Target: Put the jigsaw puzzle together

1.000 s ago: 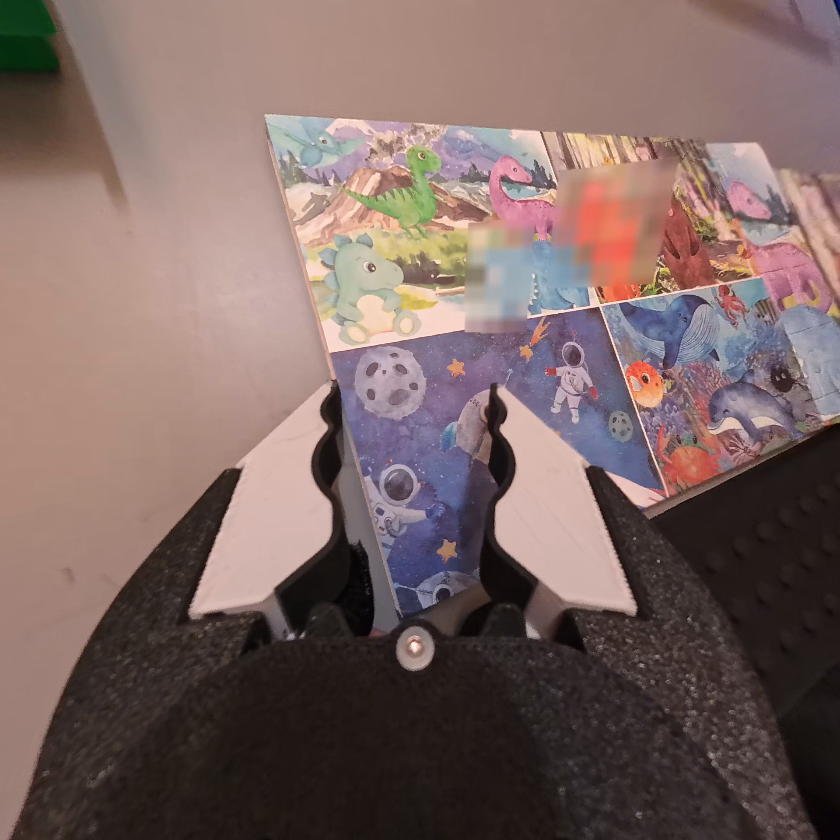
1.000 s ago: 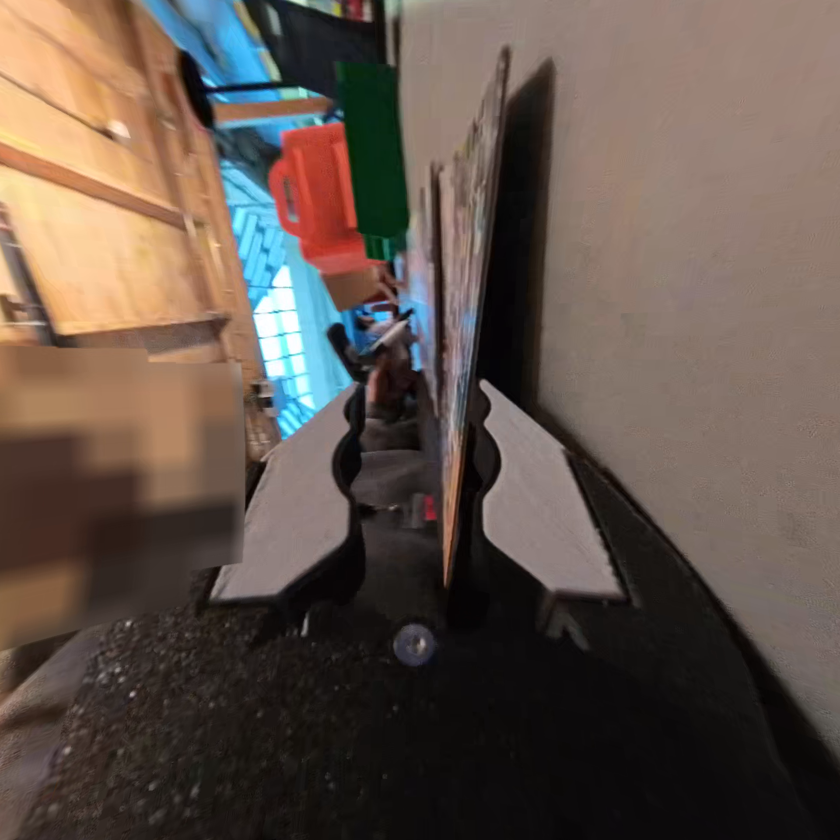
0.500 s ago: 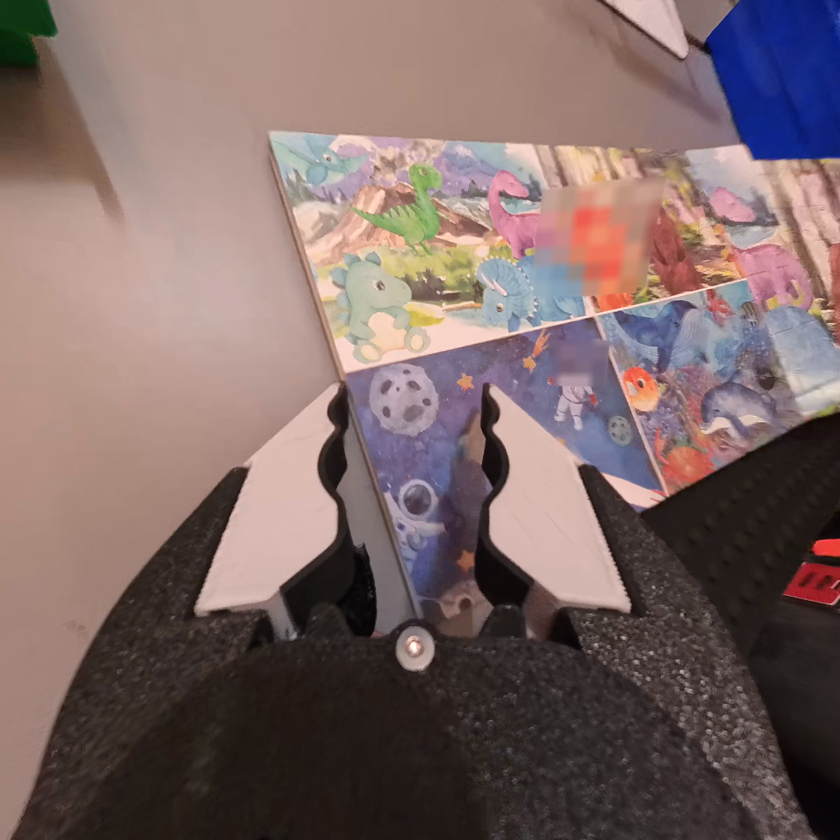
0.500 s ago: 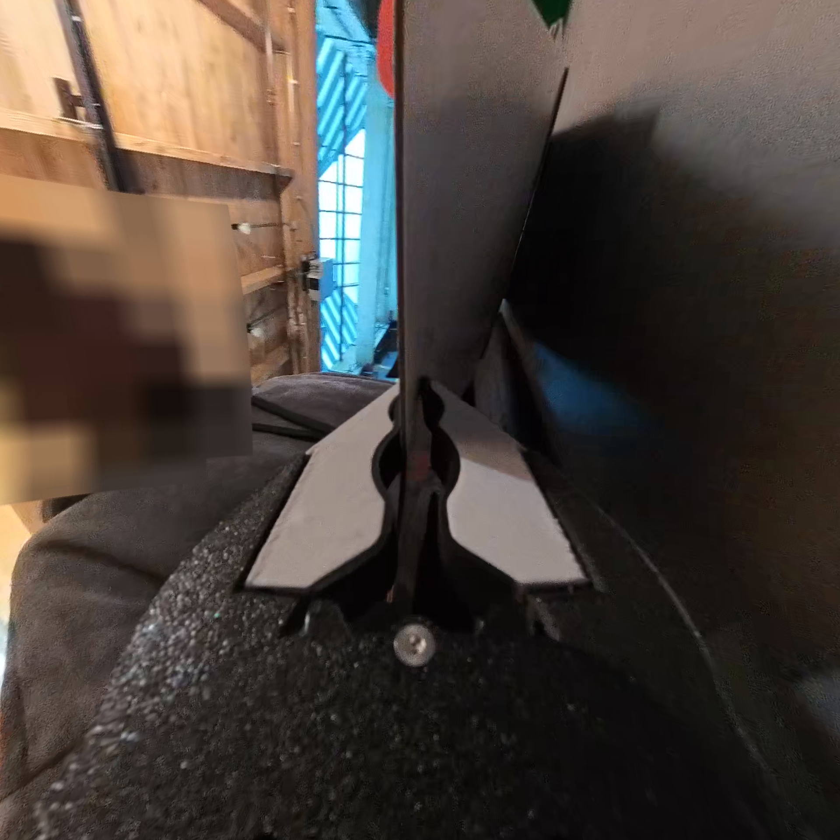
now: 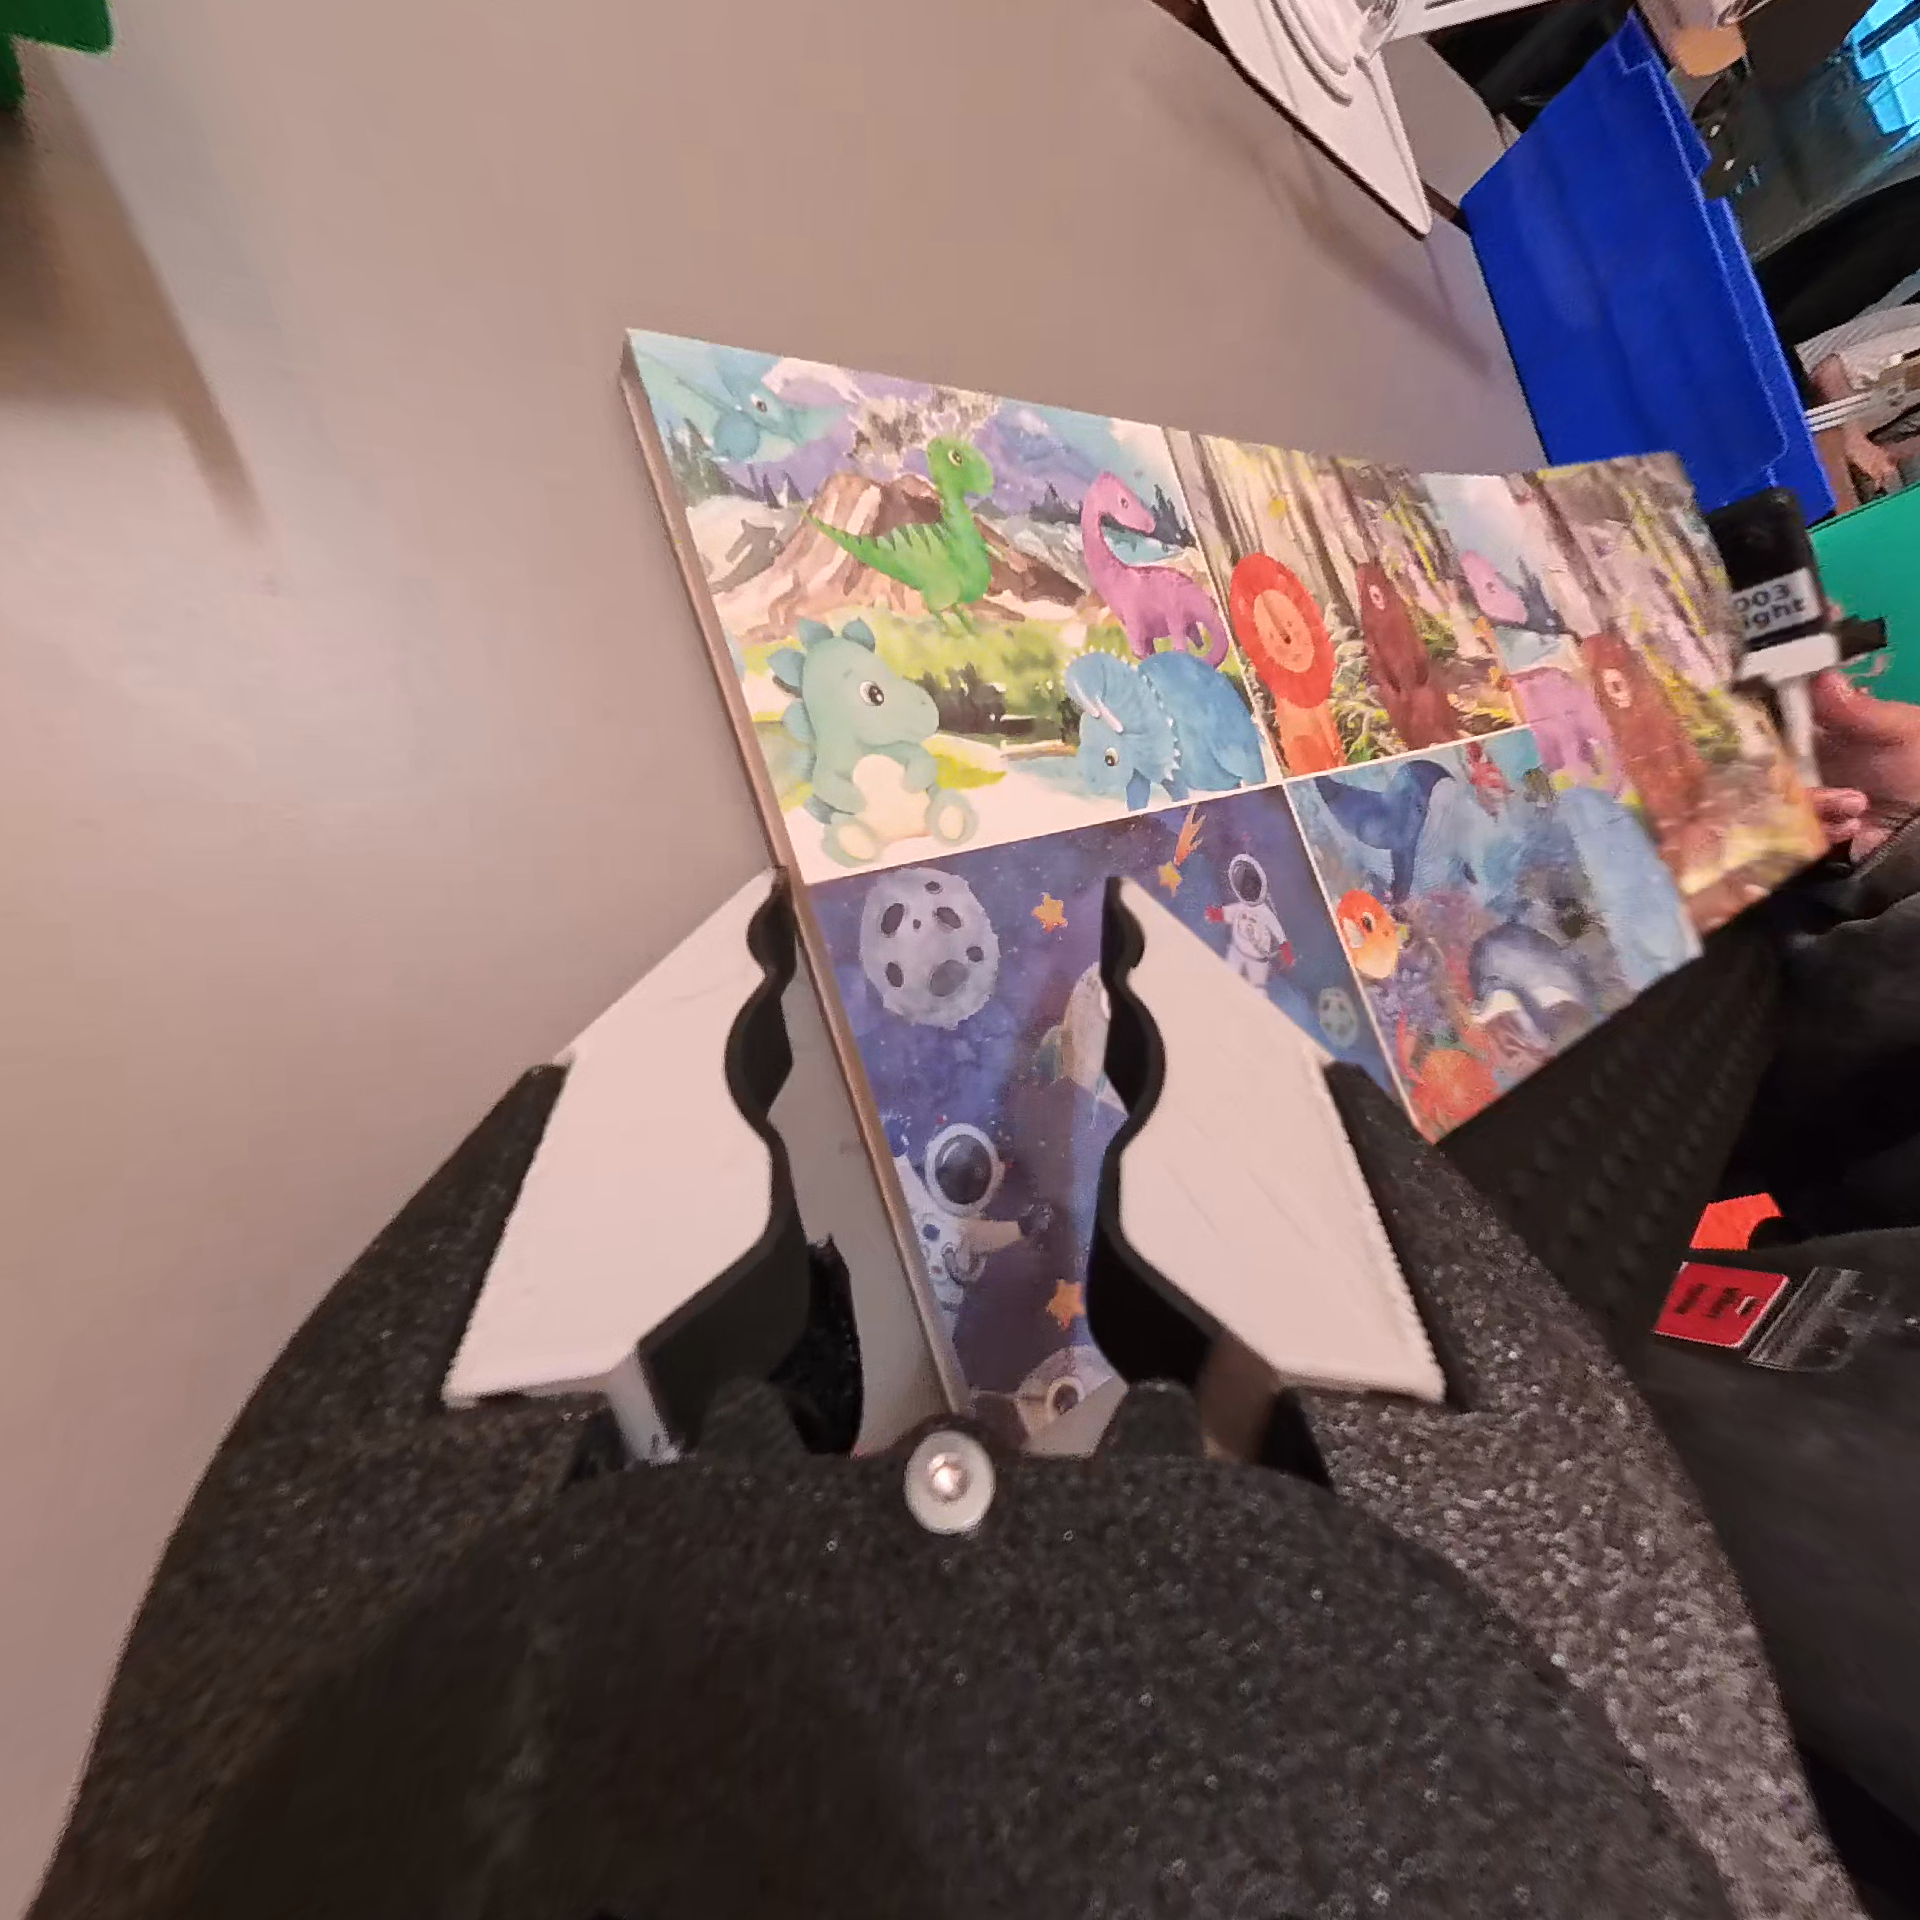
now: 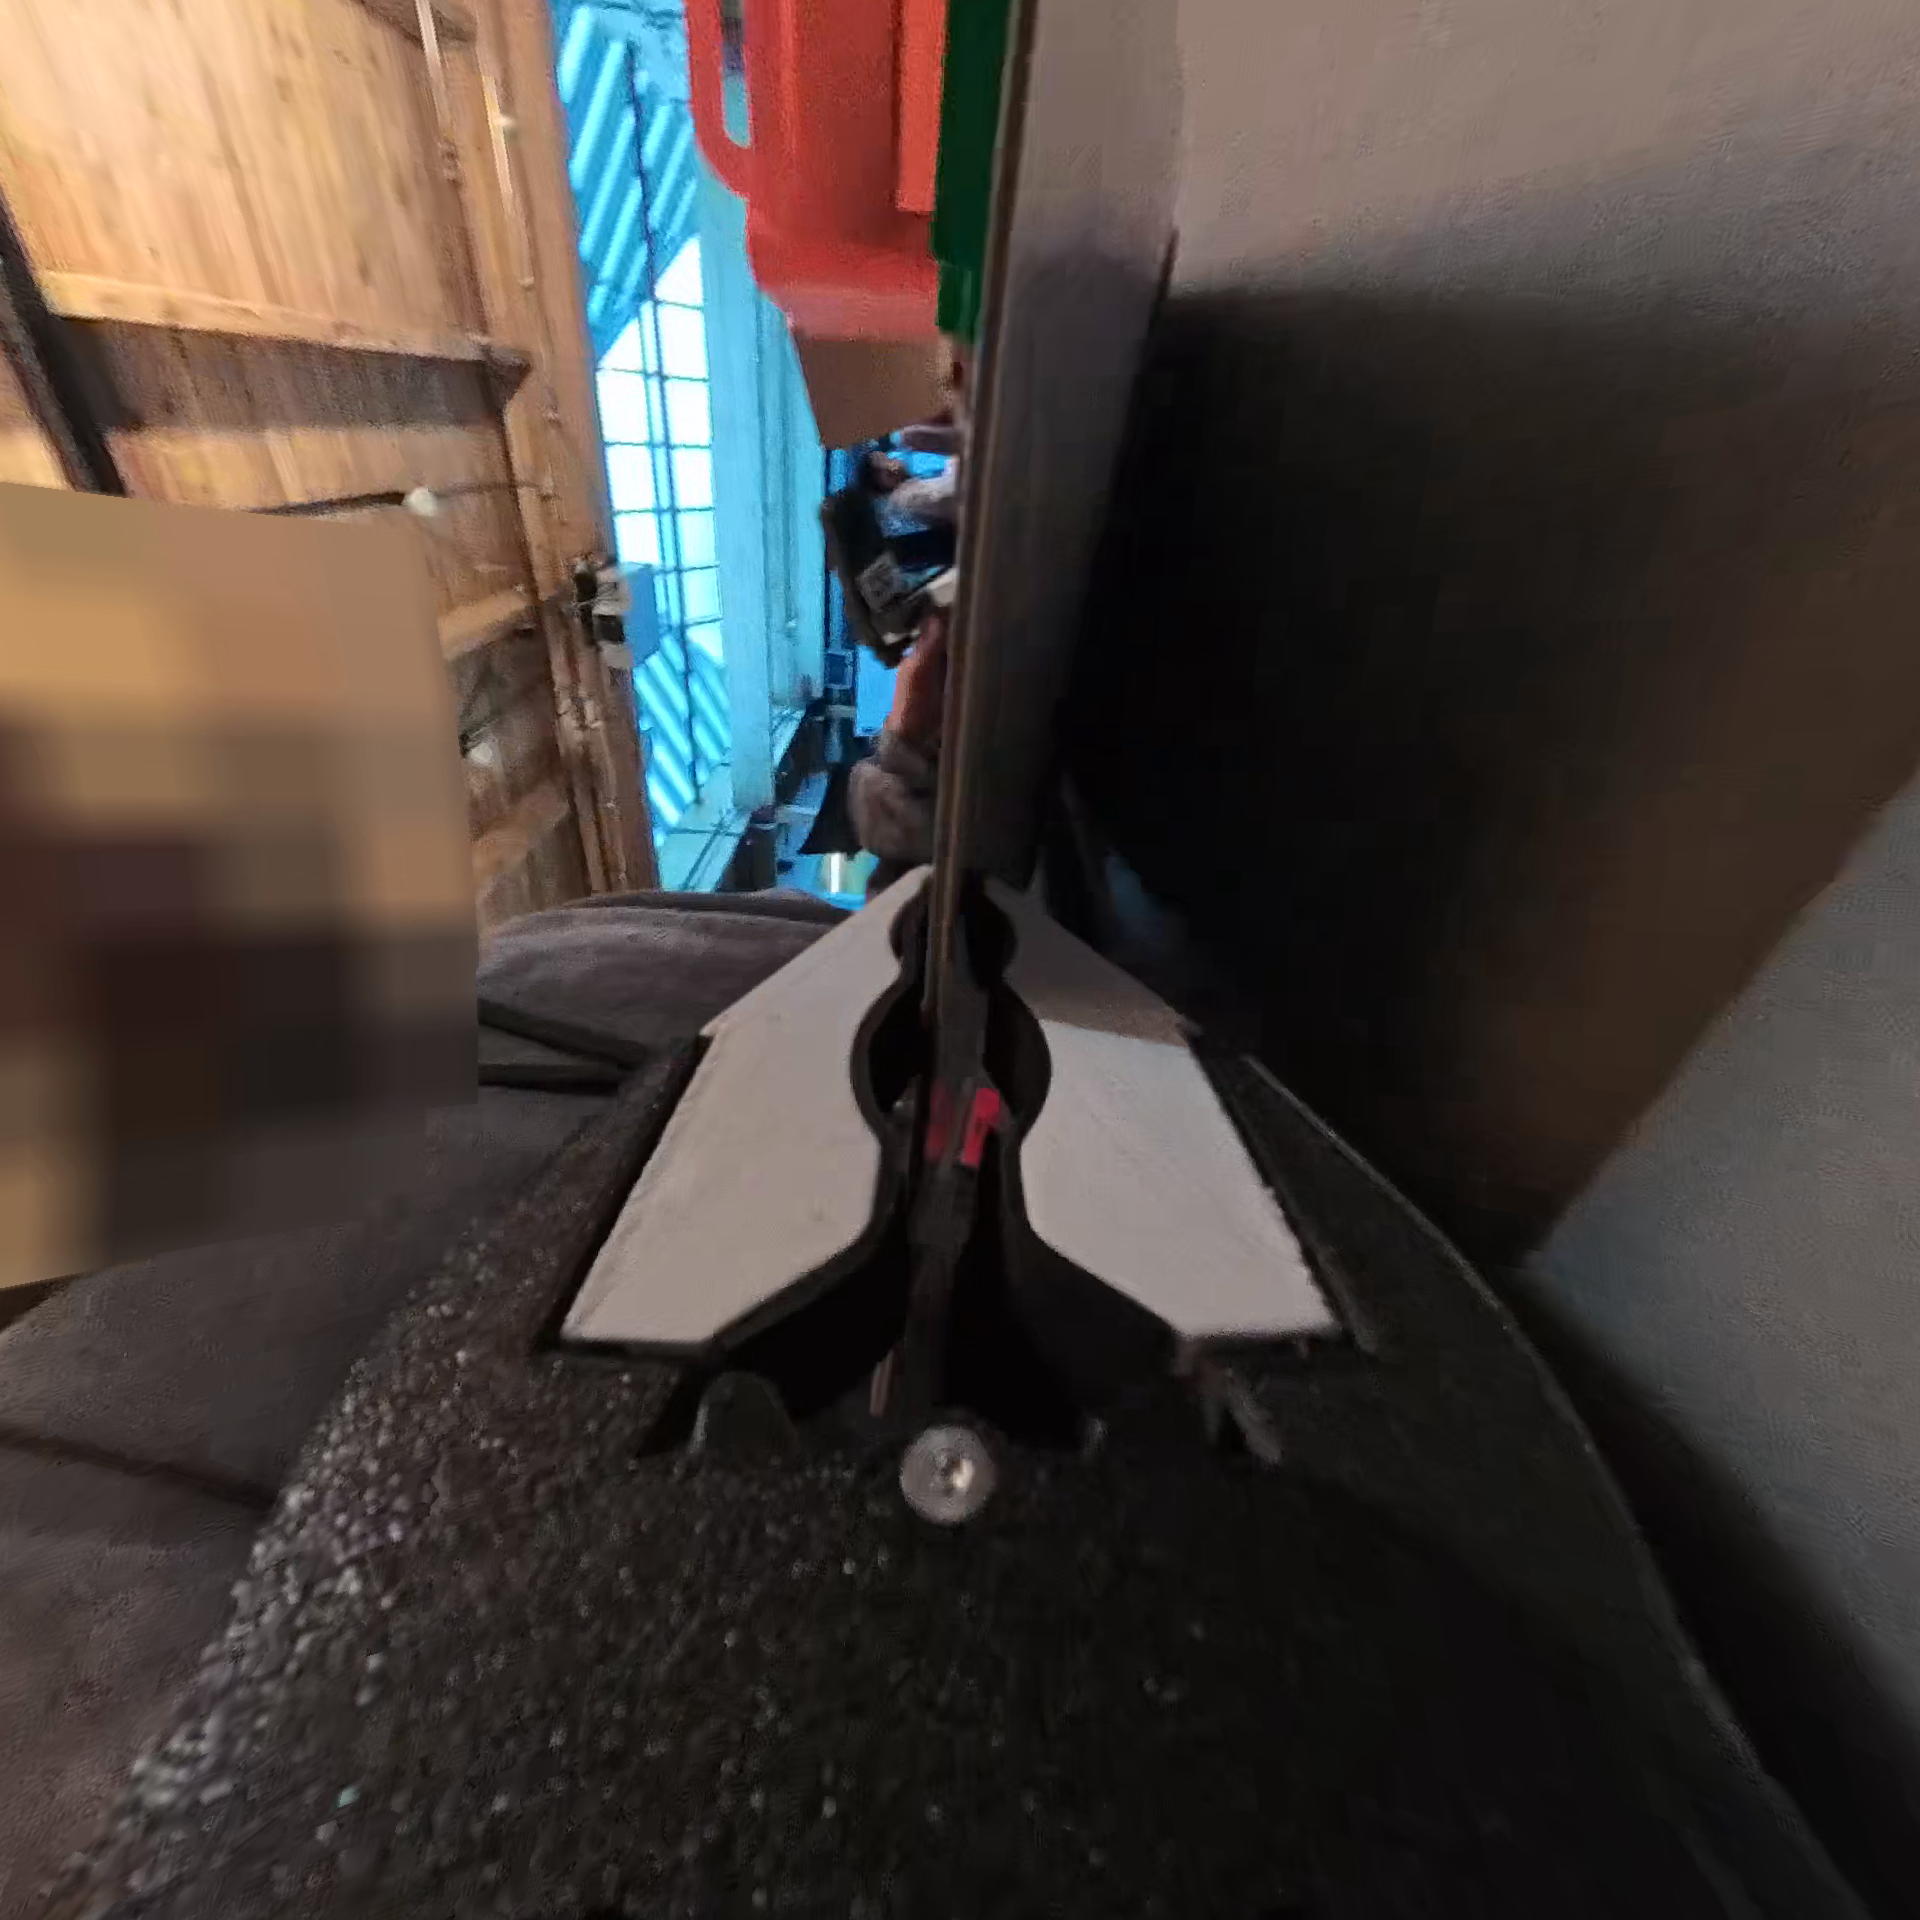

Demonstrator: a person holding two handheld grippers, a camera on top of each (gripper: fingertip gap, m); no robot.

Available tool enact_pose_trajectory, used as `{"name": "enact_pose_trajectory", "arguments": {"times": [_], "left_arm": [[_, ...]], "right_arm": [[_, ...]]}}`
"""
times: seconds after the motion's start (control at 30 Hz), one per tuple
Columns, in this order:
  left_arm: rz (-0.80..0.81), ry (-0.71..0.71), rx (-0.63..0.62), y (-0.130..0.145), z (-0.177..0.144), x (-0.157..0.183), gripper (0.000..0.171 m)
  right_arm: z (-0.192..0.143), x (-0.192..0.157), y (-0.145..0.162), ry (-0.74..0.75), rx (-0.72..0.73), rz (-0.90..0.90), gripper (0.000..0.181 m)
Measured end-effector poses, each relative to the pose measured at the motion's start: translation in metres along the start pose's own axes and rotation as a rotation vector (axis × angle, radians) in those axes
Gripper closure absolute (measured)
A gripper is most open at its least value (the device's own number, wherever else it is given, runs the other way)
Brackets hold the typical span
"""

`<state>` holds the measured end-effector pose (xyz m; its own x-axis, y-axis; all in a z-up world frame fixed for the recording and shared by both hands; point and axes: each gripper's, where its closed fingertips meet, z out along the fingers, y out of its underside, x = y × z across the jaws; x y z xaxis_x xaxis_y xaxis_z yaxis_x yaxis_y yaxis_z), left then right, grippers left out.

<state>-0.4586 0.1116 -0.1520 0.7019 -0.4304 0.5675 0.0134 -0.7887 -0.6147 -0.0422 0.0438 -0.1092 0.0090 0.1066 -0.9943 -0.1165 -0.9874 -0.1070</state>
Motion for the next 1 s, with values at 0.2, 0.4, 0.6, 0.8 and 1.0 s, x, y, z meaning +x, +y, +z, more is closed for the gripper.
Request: {"name": "enact_pose_trajectory", "arguments": {"times": [0.2, 0.4, 0.6, 0.8, 1.0], "left_arm": [[0.017, 0.023, 0.015, 0.001, 0.002, 0.007, 0.103], [0.012, 0.032, 0.015, 0.001, 0.008, 0.013, 0.107], [0.024, -0.002, 0.000, 0.002, 0.008, 0.010, 0.112], [0.035, 0.015, 0.020, 0.008, 0.013, 0.019, 0.119], [0.150, -0.119, -0.067, 0.017, 0.024, 0.020, 0.145]], "right_arm": [[0.016, 0.006, 0.006, 0.049, -0.023, 0.011, 0.179], [0.050, 0.038, -0.004, 0.161, -0.087, 0.058, 0.179], [0.055, 0.055, -0.012, 0.482, -0.118, -0.076, 0.149], [0.007, 0.053, -0.015, 0.931, -0.077, -0.286, 0.120], [-0.024, 0.038, -0.034, 1.480, -0.266, -0.600, 0.103]]}}
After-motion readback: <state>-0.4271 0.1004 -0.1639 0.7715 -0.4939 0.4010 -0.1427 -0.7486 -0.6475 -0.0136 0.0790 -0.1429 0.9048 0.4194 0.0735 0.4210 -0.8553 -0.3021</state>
